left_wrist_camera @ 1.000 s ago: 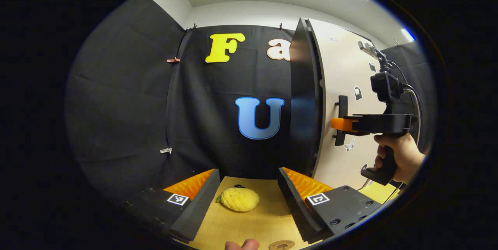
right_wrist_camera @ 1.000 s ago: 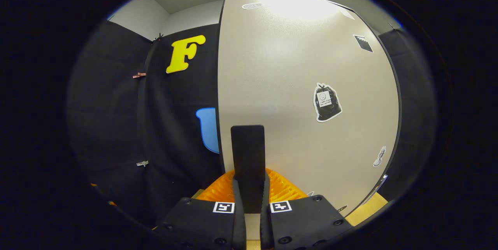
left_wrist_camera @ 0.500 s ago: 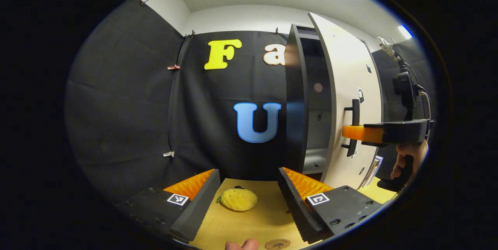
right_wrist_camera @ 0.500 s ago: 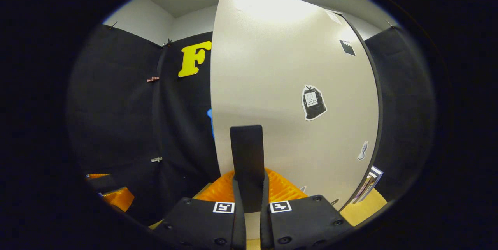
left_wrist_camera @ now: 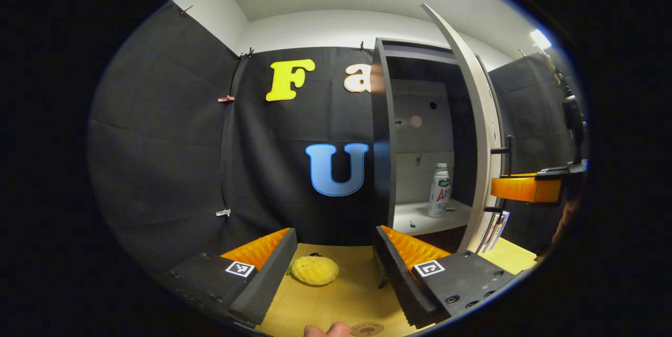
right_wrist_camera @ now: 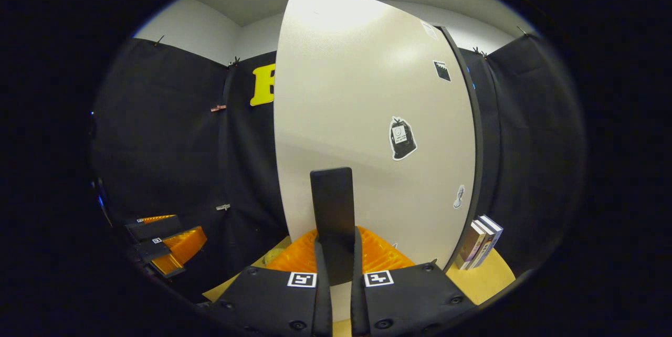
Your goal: Open the cabinet door with the right hand, grasp the bottle in the cabinet with the left hand and place it on the coaster, then close the cabinet door with the right hand.
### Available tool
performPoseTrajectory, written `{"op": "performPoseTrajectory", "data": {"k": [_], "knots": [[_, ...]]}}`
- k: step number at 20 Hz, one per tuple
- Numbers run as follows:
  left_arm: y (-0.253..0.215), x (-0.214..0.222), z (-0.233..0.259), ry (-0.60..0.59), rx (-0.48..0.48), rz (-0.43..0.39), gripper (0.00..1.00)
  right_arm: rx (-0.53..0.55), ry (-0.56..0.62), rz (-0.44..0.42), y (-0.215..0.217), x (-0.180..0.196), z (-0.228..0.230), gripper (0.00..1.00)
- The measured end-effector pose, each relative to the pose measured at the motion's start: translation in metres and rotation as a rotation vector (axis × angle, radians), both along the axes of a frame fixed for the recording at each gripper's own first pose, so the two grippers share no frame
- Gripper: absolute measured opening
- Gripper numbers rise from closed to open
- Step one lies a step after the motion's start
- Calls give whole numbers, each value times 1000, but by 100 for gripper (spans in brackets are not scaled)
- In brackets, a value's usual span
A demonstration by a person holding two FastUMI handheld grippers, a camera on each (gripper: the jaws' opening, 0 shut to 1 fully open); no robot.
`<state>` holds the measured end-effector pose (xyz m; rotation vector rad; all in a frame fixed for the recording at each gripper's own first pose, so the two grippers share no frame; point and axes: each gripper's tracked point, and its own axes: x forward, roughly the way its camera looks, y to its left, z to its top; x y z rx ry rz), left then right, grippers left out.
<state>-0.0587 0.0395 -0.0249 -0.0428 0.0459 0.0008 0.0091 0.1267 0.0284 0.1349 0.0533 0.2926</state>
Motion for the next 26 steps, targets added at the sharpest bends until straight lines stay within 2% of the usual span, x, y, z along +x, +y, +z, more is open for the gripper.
{"op": "performPoseTrajectory", "data": {"k": [9,19,20,22,26], "knots": [[-27,10,0,-5,-17,-63,94,1,9,-74,-64,-39,-2,17],[-52,17,7,-39,-33,-92,95,0,1,-149,-119,-54,-4,17],[-56,19,6,-38,-38,-96,92,0,1,-156,-125,-56,-4,17],[-66,21,7,-33,-52,-103,95,6,2,-171,-140,-59,-5,17],[-84,23,10,-30,-61,-98,94,25,-5,-175,-162,-64,-2,16]]}}
